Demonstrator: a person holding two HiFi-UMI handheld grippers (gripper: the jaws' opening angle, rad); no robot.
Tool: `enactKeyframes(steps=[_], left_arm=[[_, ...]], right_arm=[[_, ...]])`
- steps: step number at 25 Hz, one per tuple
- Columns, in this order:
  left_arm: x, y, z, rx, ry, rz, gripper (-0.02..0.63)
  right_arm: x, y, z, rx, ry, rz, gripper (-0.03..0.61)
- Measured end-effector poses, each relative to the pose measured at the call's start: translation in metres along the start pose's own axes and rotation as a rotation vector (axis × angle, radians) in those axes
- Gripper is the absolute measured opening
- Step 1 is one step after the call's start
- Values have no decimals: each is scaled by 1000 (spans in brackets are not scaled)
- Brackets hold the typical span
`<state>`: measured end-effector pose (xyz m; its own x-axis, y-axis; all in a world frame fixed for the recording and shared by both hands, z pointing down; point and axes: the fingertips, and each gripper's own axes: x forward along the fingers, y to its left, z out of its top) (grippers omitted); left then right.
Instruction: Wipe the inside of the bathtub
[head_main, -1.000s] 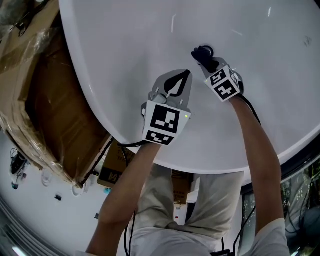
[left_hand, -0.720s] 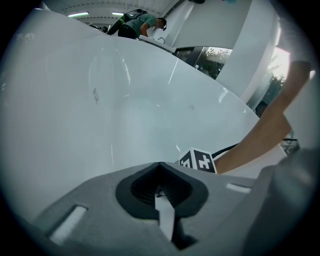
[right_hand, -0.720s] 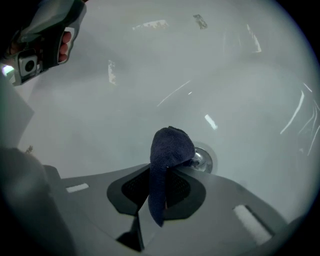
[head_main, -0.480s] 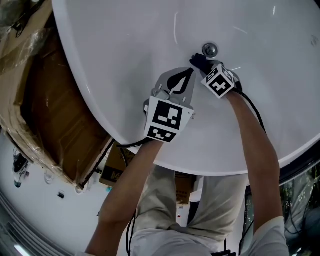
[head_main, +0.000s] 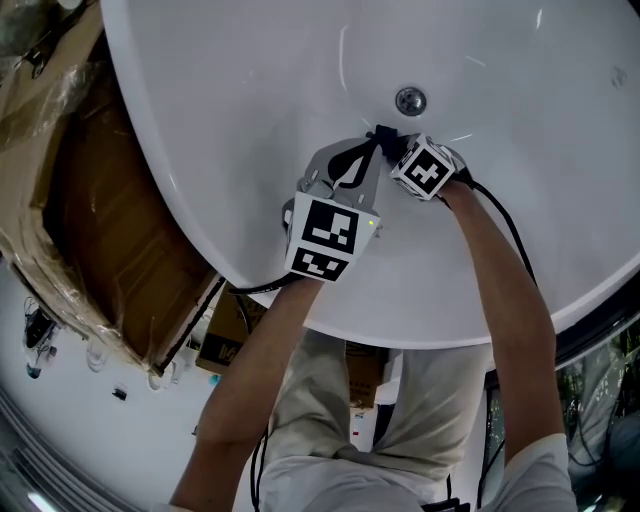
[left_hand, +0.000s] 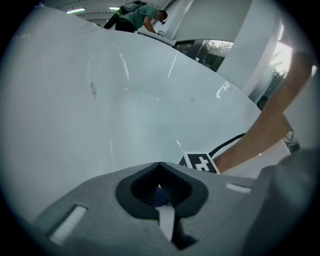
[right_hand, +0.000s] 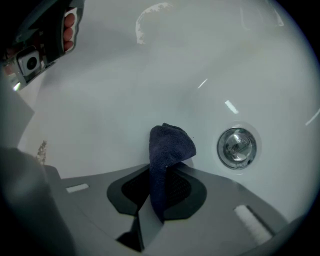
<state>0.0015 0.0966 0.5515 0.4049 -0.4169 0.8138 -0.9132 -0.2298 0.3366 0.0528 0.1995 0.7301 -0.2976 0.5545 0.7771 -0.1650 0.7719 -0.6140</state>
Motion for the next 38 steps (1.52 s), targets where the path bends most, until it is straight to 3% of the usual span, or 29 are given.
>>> enactKeyframes(steps=[5,10,38], left_arm=[[-2,-6,0,-5,13,-1,-5],[-5,-13,5,1,18,-7,-3],[-15,-31,-14,59,81,-17,-5]], right_arm=[[-9,21,-4,50,-12,52,54],[-20,44,-2,8,-21,84,54],[-67,122,-8,-84,-74,95,54]])
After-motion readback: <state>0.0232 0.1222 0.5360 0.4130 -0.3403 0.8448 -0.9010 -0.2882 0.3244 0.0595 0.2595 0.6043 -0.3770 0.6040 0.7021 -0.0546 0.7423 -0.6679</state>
